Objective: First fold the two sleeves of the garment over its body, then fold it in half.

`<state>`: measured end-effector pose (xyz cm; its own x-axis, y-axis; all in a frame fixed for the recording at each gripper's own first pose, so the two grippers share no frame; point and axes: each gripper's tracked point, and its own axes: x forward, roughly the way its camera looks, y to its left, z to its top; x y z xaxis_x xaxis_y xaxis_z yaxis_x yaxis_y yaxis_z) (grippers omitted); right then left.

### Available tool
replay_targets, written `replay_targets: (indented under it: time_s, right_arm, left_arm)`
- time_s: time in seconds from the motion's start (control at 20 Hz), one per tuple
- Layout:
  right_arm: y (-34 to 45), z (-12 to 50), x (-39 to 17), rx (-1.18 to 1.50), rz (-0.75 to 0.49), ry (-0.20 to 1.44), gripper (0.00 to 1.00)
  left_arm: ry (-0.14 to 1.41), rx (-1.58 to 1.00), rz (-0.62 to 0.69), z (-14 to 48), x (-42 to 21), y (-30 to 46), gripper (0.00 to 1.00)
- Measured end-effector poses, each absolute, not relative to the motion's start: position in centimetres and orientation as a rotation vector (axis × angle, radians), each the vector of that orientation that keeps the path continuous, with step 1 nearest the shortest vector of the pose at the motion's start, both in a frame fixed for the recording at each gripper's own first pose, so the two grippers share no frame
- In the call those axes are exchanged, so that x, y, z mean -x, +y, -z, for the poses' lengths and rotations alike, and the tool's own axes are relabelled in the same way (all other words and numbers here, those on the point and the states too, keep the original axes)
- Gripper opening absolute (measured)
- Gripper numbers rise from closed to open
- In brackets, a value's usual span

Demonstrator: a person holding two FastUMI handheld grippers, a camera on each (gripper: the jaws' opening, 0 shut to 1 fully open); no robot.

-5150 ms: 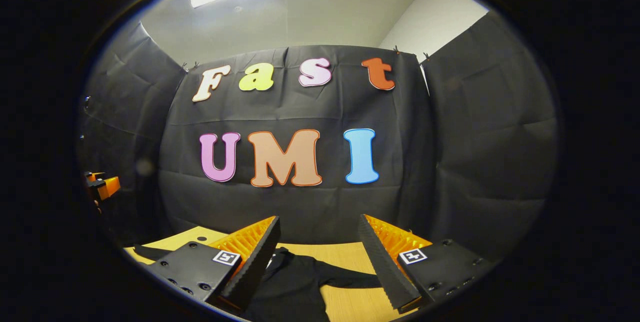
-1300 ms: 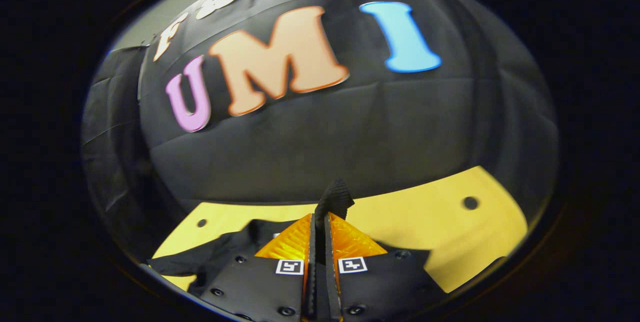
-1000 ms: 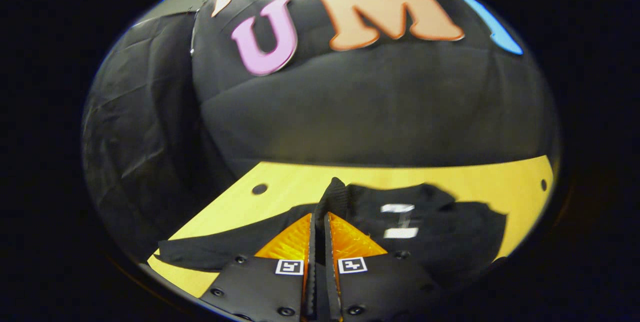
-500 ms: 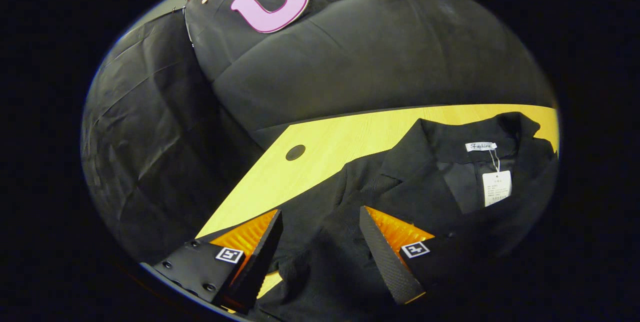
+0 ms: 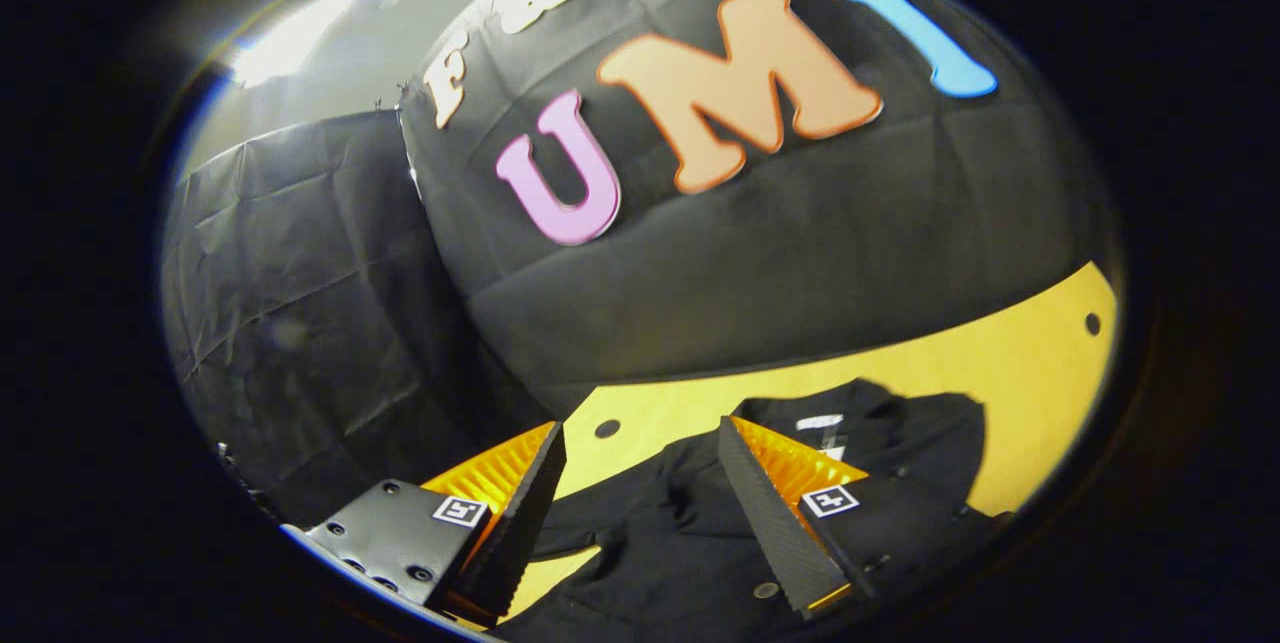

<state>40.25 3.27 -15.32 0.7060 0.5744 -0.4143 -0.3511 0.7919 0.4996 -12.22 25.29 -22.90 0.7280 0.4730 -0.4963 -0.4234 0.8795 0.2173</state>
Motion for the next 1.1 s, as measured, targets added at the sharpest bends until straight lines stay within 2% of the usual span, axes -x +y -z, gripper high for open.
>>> replay_targets:
  time_s: [0.2,0.4,0.6,0.7,0.8,0.85,0.95,1.05,1.1]
  right_arm:
    - [-3.1,9.7,-37.8,-0.485,-0.428,0.498,0.98]
    - [-8.2,6.4,-35.9,-0.456,-0.311,0.381,0.98]
    - [-13.7,2.3,-33.9,-0.364,-0.198,0.241,1.0]
    - [-16.1,1.1,-32.8,-0.319,-0.154,0.233,0.96]
    - [-17.6,-0.1,-31.7,-0.29,-0.121,0.242,0.94]
    - [-18.4,-0.6,-31.4,-0.265,-0.096,0.238,0.93]
    - [-20.0,-1.4,-30.8,-0.209,-0.053,0.22,0.97]
    - [-21.0,-2.2,-30.1,-0.172,-0.029,0.2,0.93]
    - [-21.1,-2.6,-30.1,-0.171,-0.026,0.196,1.0]
  left_arm:
    - [0.684,-0.143,-0.453,29.7,9.6,26.1,0.95]
    - [0.771,-0.156,-0.456,34.3,8.9,26.9,0.94]
    - [0.82,-0.159,-0.441,37.0,9.1,27.0,0.94]
    - [0.861,-0.172,-0.434,38.1,10.0,27.1,0.94]
    - [0.825,-0.19,-0.428,37.9,9.1,27.3,0.95]
    - [0.845,-0.187,-0.425,38.2,9.6,27.1,0.92]
    - [0.845,-0.151,-0.386,38.3,9.2,26.4,0.9]
    - [0.851,-0.07,-0.363,38.7,9.0,25.1,0.69]
    - [0.849,-0.057,-0.372,38.9,9.0,25.2,0.59]
